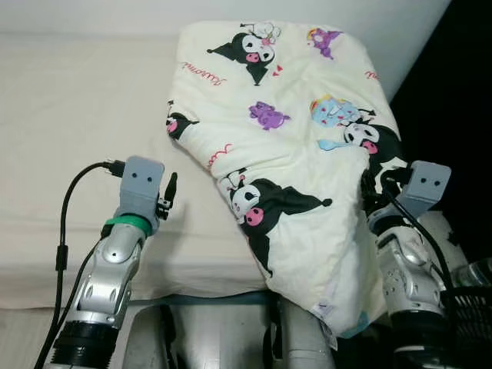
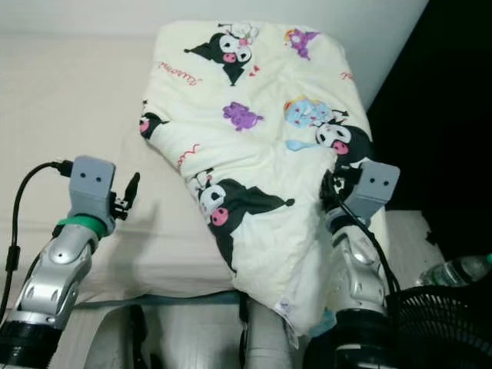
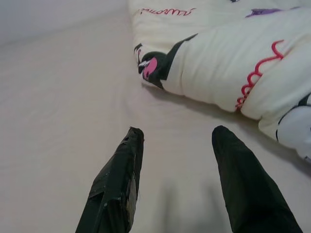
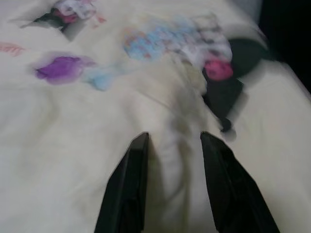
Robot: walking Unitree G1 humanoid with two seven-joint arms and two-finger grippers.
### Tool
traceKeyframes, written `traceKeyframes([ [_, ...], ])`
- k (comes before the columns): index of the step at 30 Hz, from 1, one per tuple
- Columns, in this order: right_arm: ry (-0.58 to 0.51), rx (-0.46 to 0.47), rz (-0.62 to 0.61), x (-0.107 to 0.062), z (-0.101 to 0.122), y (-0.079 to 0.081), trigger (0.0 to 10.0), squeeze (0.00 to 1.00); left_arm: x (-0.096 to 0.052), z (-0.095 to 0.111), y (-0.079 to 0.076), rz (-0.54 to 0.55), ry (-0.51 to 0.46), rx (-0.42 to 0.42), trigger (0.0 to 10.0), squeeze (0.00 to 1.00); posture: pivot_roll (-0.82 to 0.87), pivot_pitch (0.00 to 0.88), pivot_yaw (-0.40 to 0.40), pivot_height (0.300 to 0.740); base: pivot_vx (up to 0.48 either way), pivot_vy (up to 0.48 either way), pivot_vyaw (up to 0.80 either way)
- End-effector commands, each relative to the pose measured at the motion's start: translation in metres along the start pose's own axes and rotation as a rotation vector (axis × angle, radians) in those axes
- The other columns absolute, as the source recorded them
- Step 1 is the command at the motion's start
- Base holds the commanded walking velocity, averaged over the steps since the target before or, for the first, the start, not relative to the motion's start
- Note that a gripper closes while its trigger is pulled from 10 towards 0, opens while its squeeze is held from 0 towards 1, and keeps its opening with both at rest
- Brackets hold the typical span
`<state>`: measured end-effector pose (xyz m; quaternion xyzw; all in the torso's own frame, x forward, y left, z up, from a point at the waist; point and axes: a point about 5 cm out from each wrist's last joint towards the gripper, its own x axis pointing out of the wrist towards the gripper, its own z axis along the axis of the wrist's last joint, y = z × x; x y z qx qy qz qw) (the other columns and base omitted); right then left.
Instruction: Clean up the room
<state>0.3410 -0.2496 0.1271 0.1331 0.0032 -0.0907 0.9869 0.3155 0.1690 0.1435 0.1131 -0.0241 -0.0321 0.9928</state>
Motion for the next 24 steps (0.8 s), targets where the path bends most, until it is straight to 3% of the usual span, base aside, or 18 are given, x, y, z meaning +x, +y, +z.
traceKeyframes([
  [1, 0.098, 0.097, -0.153, -0.001, -0.016, -0.032, 10.0, 0.0, -0.006, -0.005, 0.005, 0.008, 0.029, 0.02, 10.0, 0.0, -0.09, 0.182, 0.058, 0.593, 0.0, 0.0, 0.0],
  [3, 0.098, 0.097, -0.153, -0.001, -0.016, -0.032, 10.0, 0.0, -0.006, -0.005, 0.005, 0.008, 0.029, 0.02, 10.0, 0.0, -0.09, 0.182, 0.058, 0.593, 0.0, 0.0, 0.0],
  [4, 0.144, 0.119, -0.303, -0.002, -0.019, -0.053, 10.0, 0.0, -0.008, -0.006, 0.007, 0.01, 0.035, 0.024, 10.0, 0.0, -0.08, 0.184, 0.058, 0.593, 0.0, 0.0, 0.0],
  [7, 0.174, 0.094, -0.353, -0.002, -0.021, -0.061, 10.0, 0.0, -0.011, -0.006, 0.009, 0.015, 0.039, 0.029, 10.0, 0.0, -0.07, 0.187, 0.057, 0.593, 0.0, 0.0, 0.0],
  [12, 0.227, 0.153, -0.213, 0.006, -0.028, -0.04, 10.0, 0.0, -0.012, -0.005, 0.012, 0.02, 0.038, 0.035, 10.0, 0.0, -0.06, 0.186, 0.056, 0.593, 0.0, 0.0, 0.0],
  [13, 0.242, 0.16, -0.09, 0.01, -0.029, -0.023, 10.0, 0.0, -0.012, -0.004, 0.012, 0.023, 0.037, 0.035, 10.0, 0.0, -0.05, 0.186, 0.056, 0.593, 0.0, 0.0, 0.0],
  [14, 0.242, 0.16, -0.09, 0.01, -0.029, -0.023, 10.0, 0.0, -0.012, -0.004, 0.012, 0.023, 0.037, 0.035, 10.0, 0.0, -0.05, 0.186, 0.056, 0.593, 0.0, 0.0, 0.0],
  [16, 0.274, 0.165, 0.17, 0.016, -0.031, 0.015, 10.0, 0.0, -0.012, -0.002, 0.014, 0.029, 0.034, 0.036, 10.0, 0.0, -0.05, 0.183, 0.052, 0.593, 0.0, 0.0, 0.0],
  [17, 0.274, 0.165, 0.17, 0.016, -0.031, 0.015, 10.0, 0.0, -0.012, -0.002, 0.014, 0.029, 0.034, 0.036, 10.0, 0.0, -0.05, 0.183, 0.052, 0.593, 0.0, 0.0, 0.0],
  [19, 0.319, 0.134, 0.445, 0.012, -0.036, 0.053, 10.0, 0.0, -0.013, -0.001, 0.014, 0.034, 0.033, 0.034, 10.0, 0.0, -0.05, 0.184, 0.05, 0.593, 0.0, 0.0, 0.0],
  [21, 0.319, 0.134, 0.445, 0.012, -0.036, 0.053, 10.0, 0.0, -0.013, -0.001, 0.014, 0.034, 0.033, 0.034, 10.0, 0.0, -0.05, 0.184, 0.05, 0.593, 0.0, 0.0, 0.0],
  [23, 0.374, 0.07, 0.742, -0.005, -0.044, 0.085, 10.0, 0.0, -0.012, 0.003, 0.012, 0.029, 0.021, 0.024, 10.0, 0.0, -0.07, 0.182, 0.049, 0.593, 0.0, 0.0, 0.0],
  [24, 0.374, 0.07, 0.742, -0.005, -0.044, 0.085, 10.0, 0.0, -0.012, 0.003, 0.012, 0.029, 0.021, 0.024, 10.0, 0.0, -0.07, 0.182, 0.049, 0.593, 0.0, 0.0, 0.0],
])
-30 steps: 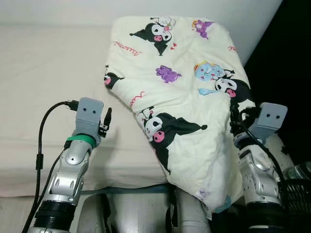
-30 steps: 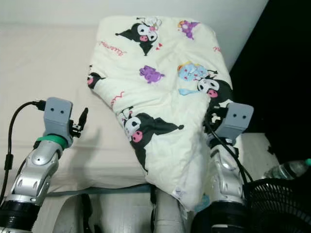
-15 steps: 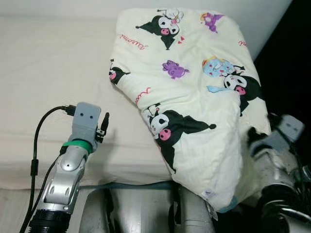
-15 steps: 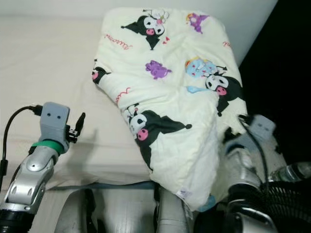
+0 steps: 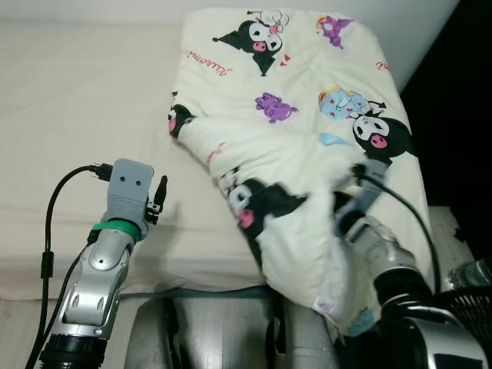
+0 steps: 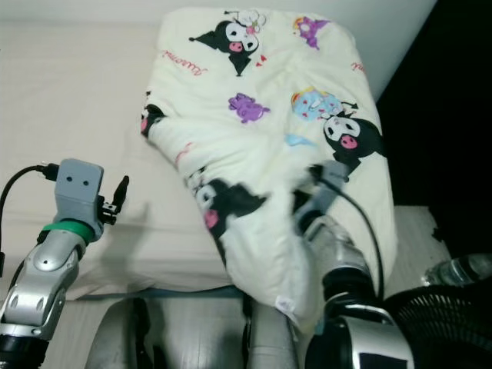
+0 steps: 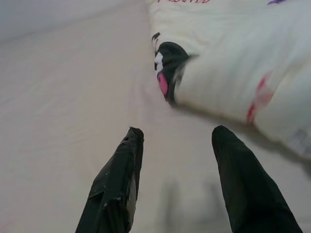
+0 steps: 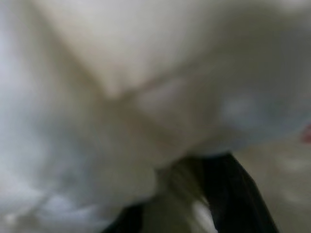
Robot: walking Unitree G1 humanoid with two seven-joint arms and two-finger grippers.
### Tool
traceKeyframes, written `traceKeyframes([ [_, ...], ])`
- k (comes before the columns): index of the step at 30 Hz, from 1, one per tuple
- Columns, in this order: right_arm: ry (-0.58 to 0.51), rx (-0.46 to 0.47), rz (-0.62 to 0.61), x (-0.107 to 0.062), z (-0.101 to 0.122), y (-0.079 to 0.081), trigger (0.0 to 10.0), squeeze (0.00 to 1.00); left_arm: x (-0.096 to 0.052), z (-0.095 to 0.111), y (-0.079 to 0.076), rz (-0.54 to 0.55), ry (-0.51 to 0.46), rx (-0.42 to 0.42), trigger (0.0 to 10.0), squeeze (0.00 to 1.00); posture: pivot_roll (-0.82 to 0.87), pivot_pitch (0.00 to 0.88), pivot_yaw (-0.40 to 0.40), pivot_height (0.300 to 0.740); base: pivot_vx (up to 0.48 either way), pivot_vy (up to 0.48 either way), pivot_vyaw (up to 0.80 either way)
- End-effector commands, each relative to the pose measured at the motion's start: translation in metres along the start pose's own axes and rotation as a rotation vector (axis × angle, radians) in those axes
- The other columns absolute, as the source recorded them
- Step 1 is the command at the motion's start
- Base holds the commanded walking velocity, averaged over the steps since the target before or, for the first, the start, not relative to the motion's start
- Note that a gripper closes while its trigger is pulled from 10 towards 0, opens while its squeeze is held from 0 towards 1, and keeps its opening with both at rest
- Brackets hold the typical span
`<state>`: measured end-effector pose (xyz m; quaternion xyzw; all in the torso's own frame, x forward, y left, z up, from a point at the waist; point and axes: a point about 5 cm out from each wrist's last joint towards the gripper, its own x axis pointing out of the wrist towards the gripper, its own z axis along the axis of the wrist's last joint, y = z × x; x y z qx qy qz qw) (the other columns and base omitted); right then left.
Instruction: Clean up the room
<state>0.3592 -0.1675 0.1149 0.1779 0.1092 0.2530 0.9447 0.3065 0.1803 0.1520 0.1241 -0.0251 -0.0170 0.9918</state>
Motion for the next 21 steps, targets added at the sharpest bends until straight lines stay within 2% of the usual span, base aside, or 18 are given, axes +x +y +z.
traceKeyframes([
  [1, 0.115, -0.051, 0.245, -0.001, -0.02, 0.031, 10.0, 0.0, 0.0, 0.001, -0.002, -0.008, 0.007, -0.006, 10.0, 0.0, -0.08, 0.183, 0.051, 0.593, 0.0, 0.0, 0.0],
  [2, 0.161, -0.089, 0.388, -0.005, -0.026, 0.051, 10.0, 0.0, 0.002, 0.007, -0.004, -0.017, -0.009, -0.013, 10.0, 0.0, -0.08, 0.182, 0.051, 0.593, 0.0, 0.0, 0.0],
  [3, 0.161, -0.089, 0.388, -0.005, -0.026, 0.051, 10.0, 0.0, 0.002, 0.007, -0.004, -0.017, -0.009, -0.013, 10.0, 0.0, -0.08, 0.182, 0.051, 0.593, 0.0, 0.0, 0.0],
  [5, 0.253, -0.143, 0.661, -0.021, -0.037, 0.089, 10.0, 0.0, 0.009, 0.029, -0.002, -0.046, -0.092, -0.026, 10.0, 0.0, -0.1, 0.18, 0.05, 0.593, 0.0, 0.0, 0.0],
  [6, 0.253, -0.143, 0.661, -0.021, -0.037, 0.089, 10.0, 0.0, 0.009, 0.029, -0.002, -0.046, -0.092, -0.026, 10.0, 0.0, -0.1, 0.18, 0.05, 0.593, 0.0, 0.0, 0.0],
  [8, 0.313, -0.136, 0.836, -0.035, -0.042, 0.111, 10.0, 0.0, 0.015, 0.05, 0.002, -0.054, -0.164, -0.043, 10.0, 0.0, -0.1, 0.177, 0.048, 0.593, 0.0, 0.0, 0.0],
  [9, 0.325, -0.127, 0.874, -0.038, -0.042, 0.115, 10.0, 0.0, 0.017, 0.055, 0.004, -0.053, -0.18, -0.049, 10.0, 0.0, -0.1, 0.177, 0.048, 0.593, 0.0, 0.0, 0.0],
  [12, 0.331, -0.123, 0.894, -0.039, -0.042, 0.117, 10.0, 0.0, 0.018, 0.057, 0.004, -0.052, -0.186, -0.053, 10.0, 0.0, -0.1, 0.177, 0.048, 0.593, 0.0, 0.0, 0.0],
  [13, 0.304, -0.136, 0.872, -0.042, -0.033, 0.112, 10.0, 0.0, 0.023, 0.088, 0.006, -0.15, -0.28, -0.047, 10.0, 0.0, -0.11, 0.171, 0.049, 0.593, 0.0, 0.0, 0.0],
  [14, 0.288, -0.147, 0.838, -0.043, -0.029, 0.107, 10.0, 0.0, 0.024, 0.098, 0.005, -0.201, -0.308, -0.039, 10.0, 0.0, -0.11, 0.171, 0.049, 0.593, 0.0, 0.0, 0.0],
  [16, 0.278, -0.154, 0.814, -0.044, -0.026, 0.103, 10.0, 0.0, 0.024, 0.103, 0.004, -0.233, -0.322, -0.033, 10.0, 0.0, -0.11, 0.171, 0.049, 0.593, 0.0, 0.0, 0.0],
  [19, 0.259, -0.169, 0.748, -0.045, -0.022, 0.096, 10.0, 0.0, 0.022, 0.102, -0.001, -0.286, -0.311, -0.024, 10.0, 0.0, -0.11, 0.171, 0.051, 0.593, 0.0, 0.0, 0.0],
  [20, 0.185, -0.185, 0.618, -0.043, -0.011, 0.08, 10.0, 0.0, 0.018, 0.08, -0.009, -0.329, -0.235, 0.021, 10.0, 0.0, -0.11, 0.174, 0.058, 0.593, 0.0, 0.0, 0.0],
  [21, 0.185, -0.185, 0.618, -0.043, -0.011, 0.08, 10.0, 0.0, 0.018, 0.08, -0.009, -0.329, -0.235, 0.021, 10.0, 0.0, -0.11, 0.174, 0.058, 0.593, 0.0, 0.0, 0.0],
])
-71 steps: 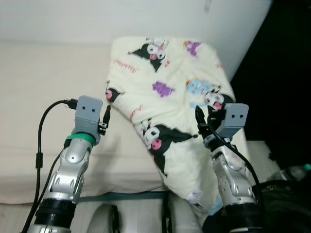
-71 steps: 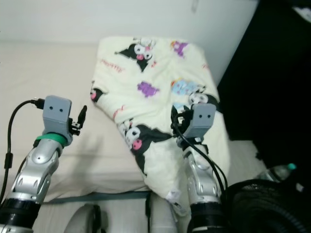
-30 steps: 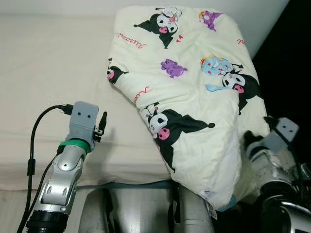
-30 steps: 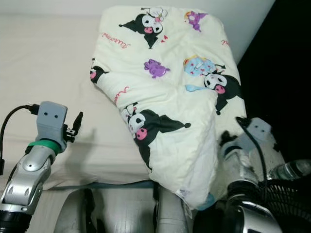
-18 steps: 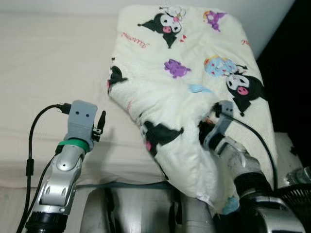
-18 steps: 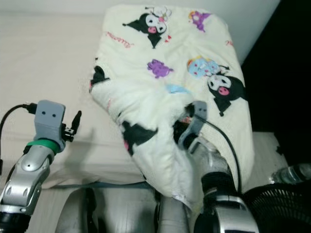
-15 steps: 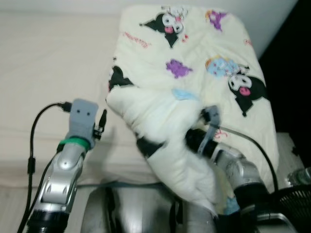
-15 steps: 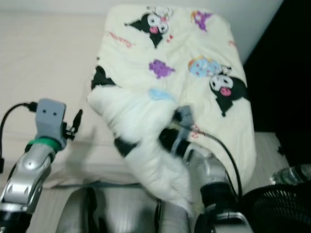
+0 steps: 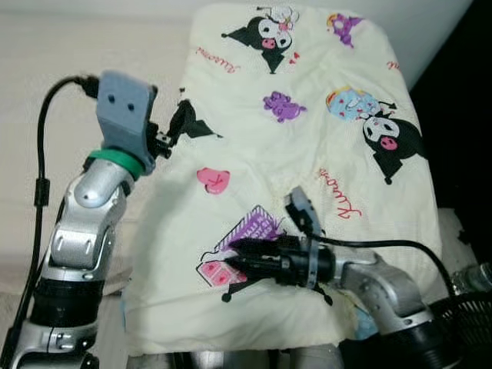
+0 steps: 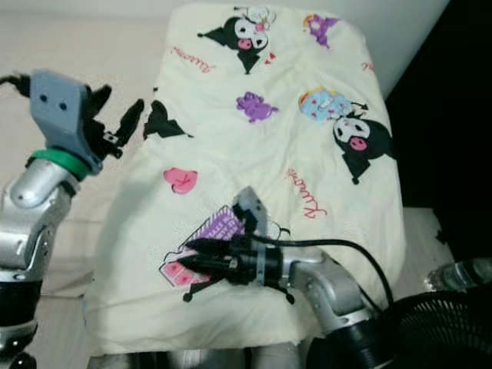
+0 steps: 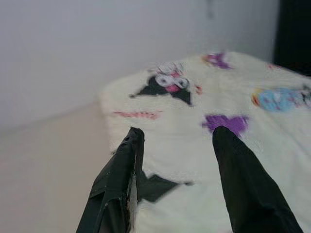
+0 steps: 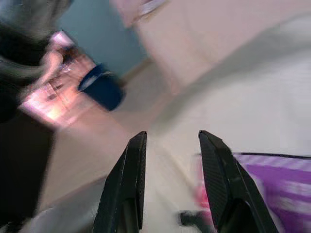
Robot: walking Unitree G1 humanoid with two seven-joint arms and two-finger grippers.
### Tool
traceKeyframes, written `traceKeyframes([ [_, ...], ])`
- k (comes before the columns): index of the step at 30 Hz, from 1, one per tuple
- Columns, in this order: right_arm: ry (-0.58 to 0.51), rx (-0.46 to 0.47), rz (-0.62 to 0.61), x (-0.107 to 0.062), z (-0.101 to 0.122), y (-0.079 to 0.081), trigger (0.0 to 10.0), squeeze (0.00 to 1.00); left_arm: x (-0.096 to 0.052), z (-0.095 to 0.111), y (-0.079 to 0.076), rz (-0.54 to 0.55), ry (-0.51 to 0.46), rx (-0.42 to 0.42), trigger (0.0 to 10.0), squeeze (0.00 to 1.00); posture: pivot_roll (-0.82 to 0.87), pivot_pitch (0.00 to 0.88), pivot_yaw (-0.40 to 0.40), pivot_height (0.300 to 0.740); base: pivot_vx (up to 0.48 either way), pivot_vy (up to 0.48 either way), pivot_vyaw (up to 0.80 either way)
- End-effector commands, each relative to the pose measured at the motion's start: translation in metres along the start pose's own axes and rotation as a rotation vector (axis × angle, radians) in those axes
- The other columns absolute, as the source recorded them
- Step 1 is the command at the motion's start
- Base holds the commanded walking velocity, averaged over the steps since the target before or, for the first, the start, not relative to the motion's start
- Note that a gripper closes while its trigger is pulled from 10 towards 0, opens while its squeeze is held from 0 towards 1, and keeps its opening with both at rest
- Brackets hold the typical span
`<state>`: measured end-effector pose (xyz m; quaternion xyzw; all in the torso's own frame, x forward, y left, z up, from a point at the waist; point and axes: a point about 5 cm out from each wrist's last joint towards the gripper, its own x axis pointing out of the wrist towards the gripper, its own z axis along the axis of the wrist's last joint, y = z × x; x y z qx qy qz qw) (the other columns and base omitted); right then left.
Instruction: Clean up the room
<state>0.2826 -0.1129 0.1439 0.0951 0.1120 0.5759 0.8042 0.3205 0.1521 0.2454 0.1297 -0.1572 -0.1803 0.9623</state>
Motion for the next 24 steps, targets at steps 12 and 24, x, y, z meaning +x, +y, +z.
traceKeyframes([
  [12, -0.149, 0.04, -0.791, -0.071, -0.009, -0.064, 10.0, 0.0, -0.072, -0.146, -0.055, -0.228, 0.681, 0.117, 10.0, 0.0, -0.12, 0.18, 0.063, 0.593, 0.0, 0.0, 0.0],
  [24, -0.285, -0.034, -0.893, -0.07, 0.005, -0.063, 10.0, 0.0, -0.077, -0.143, -0.004, 0.051, 0.599, 0.018, 10.0, 0.0, -0.11, 0.16, 0.033, 0.593, 0.0, 0.0, 0.0],
])
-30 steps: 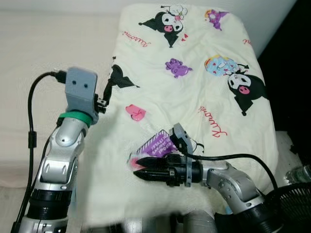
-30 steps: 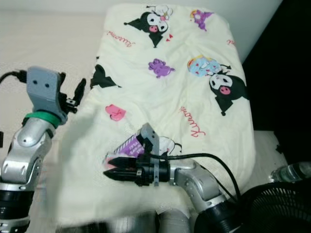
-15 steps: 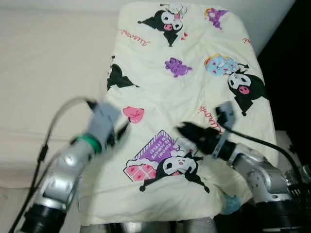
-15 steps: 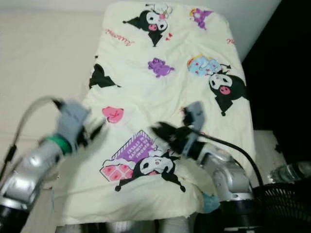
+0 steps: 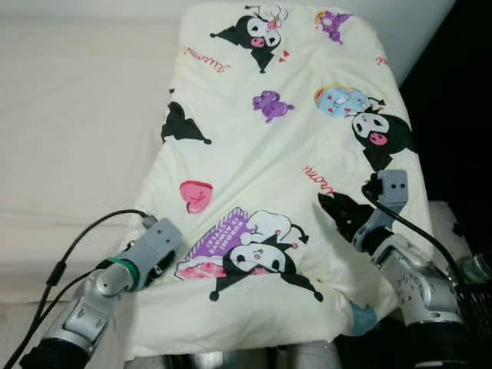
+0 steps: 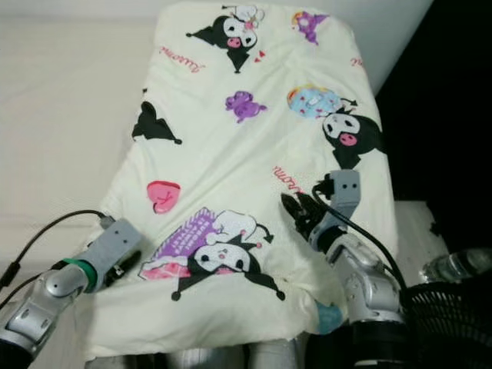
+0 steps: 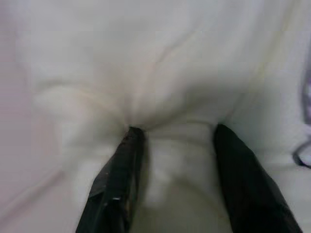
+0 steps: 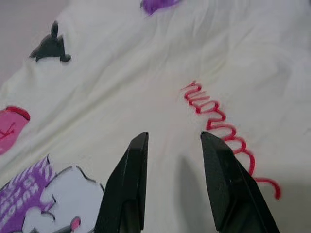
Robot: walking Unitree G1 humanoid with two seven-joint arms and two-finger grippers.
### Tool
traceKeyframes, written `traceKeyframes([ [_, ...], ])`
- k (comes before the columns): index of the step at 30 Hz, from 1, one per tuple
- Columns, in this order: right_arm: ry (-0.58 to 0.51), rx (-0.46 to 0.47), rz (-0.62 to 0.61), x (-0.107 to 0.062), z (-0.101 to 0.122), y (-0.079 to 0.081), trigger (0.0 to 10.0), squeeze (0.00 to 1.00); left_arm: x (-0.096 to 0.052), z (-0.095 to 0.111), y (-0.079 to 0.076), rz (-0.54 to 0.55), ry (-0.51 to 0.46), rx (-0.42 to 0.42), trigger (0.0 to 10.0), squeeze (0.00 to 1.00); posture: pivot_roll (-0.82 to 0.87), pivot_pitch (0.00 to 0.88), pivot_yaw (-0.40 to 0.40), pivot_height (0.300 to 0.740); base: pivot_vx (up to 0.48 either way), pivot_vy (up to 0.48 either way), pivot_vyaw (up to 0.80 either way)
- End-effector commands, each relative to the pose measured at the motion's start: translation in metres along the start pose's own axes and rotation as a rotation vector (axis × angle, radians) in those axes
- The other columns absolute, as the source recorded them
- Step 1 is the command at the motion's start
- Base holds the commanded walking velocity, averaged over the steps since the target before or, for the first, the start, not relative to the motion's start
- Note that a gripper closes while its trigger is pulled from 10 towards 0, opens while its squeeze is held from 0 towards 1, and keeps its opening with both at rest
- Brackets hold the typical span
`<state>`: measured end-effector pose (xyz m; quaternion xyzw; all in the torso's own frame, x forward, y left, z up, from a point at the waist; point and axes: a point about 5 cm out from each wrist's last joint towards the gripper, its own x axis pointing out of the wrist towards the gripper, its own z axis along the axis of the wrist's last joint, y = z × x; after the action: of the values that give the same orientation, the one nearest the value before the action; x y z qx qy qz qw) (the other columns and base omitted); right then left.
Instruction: Clean up the room
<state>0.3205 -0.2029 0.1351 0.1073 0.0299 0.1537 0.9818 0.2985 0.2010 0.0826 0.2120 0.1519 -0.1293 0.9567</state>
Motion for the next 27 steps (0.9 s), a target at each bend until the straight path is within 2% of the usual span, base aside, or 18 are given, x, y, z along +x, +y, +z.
traceKeyframes([
  [1, -0.051, -0.017, 0.024, 0.001, 0.004, 0.009, 10.0, 0.0, -0.003, 0.027, 0.013, 0.054, -0.148, -0.187, 10.0, 0.0, -0.11, 0.158, 0.031, 0.593, 0.0, 0.0, 0.0],
  [2, -0.051, -0.017, 0.024, 0.001, 0.004, 0.009, 10.0, 0.0, -0.003, 0.027, 0.013, 0.054, -0.148, -0.187, 10.0, 0.0, -0.11, 0.158, 0.031, 0.593, 0.0, 0.0, 0.0],
  [3, -0.088, -0.022, 0.045, 0.002, 0.009, 0.016, 10.0, 0.0, -0.007, 0.052, 0.014, 0.038, -0.271, -0.279, 10.0, 0.0, -0.11, 0.15, 0.024, 0.593, 0.0, 0.0, 0.0],
  [4, -0.088, -0.022, 0.045, 0.002, 0.009, 0.016, 10.0, 0.0, -0.007, 0.052, 0.014, 0.038, -0.271, -0.279, 10.0, 0.0, -0.11, 0.15, 0.024, 0.593, 0.0, 0.0, 0.0],
  [5, -0.122, -0.032, 0.065, 0.002, 0.014, 0.022, 10.0, 0.0, -0.012, 0.075, 0.014, 0.022, -0.377, -0.338, 10.0, 0.0, -0.11, 0.143, 0.019, 0.593, 0.0, 0.0, 0.0],
  [6, -0.122, -0.032, 0.065, 0.002, 0.014, 0.022, 10.0, 0.0, -0.012, 0.075, 0.014, 0.022, -0.377, -0.338, 10.0, 0.0, -0.11, 0.143, 0.019, 0.593, 0.0, 0.0, 0.0],
  [7, -0.154, -0.052, 0.074, 0.003, 0.018, 0.027, 10.0, 0.0, -0.016, 0.098, 0.012, 0.014, -0.467, -0.361, 10.0, 0.0, -0.11, 0.134, 0.015, 0.593, 0.0, 0.0, 0.0],
  [8, -0.184, -0.072, 0.078, 0.003, 0.022, 0.031, 10.0, 0.0, -0.019, 0.117, 0.009, 0.018, -0.537, -0.364, 10.0, 0.0, -0.11, 0.124, 0.012, 0.593, 0.0, 0.0, 0.0],
  [9, -0.184, -0.072, 0.078, 0.003, 0.022, 0.031, 10.0, 0.0, -0.019, 0.117, 0.009, 0.018, -0.537, -0.364, 10.0, 0.0, -0.11, 0.124, 0.012, 0.593, 0.0, 0.0, 0.0],
  [11, -0.228, -0.086, 0.062, 0.004, 0.026, 0.035, 10.0, 0.0, -0.017, 0.135, 0.001, 0.062, -0.592, -0.288, 10.0, 0.0, -0.11, 0.114, 0.009, 0.593, 0.0, 0.0, 0.0],
  [12, -0.228, -0.086, 0.062, 0.004, 0.026, 0.035, 10.0, 0.0, -0.017, 0.135, 0.001, 0.062, -0.592, -0.288, 10.0, 0.0, -0.11, 0.114, 0.009, 0.593, 0.0, 0.0, 0.0],
  [13, -0.271, -0.08, 0.032, 0.004, 0.03, 0.037, 10.0, 0.0, -0.004, 0.125, -0.006, 0.152, -0.509, -0.22, 10.0, 0.0, -0.12, 0.097, 0.008, 0.593, 0.0, 0.0, 0.0],
  [15, -0.271, -0.08, 0.032, 0.004, 0.03, 0.037, 10.0, 0.0, -0.004, 0.125, -0.006, 0.152, -0.509, -0.22, 10.0, 0.0, -0.12, 0.097, 0.008, 0.593, 0.0, 0.0, 0.0],
  [17, -0.302, -0.075, 0.015, 0.003, 0.032, 0.038, 10.0, 0.0, 0.006, 0.11, -0.01, 0.209, -0.418, -0.202, 10.0, 0.0, -0.13, 0.092, 0.009, 0.593, 0.0, 0.0, 0.0],
  [22, -0.315, -0.094, -0.044, 0.0, 0.029, 0.033, 10.0, 0.0, 0.008, 0.105, -0.016, 0.208, -0.387, -0.236, 10.0, 0.0, -0.13, 0.085, 0.007, 0.593, 0.0, 0.0, 0.0],
  [27, -0.31, -0.099, -0.115, 0.0, 0.026, 0.027, 10.0, 0.0, 0.009, 0.11, -0.017, 0.2, -0.376, -0.24, 10.0, 0.0, -0.13, 0.075, 0.009, 0.613, 0.0, 0.0, 0.0],
])
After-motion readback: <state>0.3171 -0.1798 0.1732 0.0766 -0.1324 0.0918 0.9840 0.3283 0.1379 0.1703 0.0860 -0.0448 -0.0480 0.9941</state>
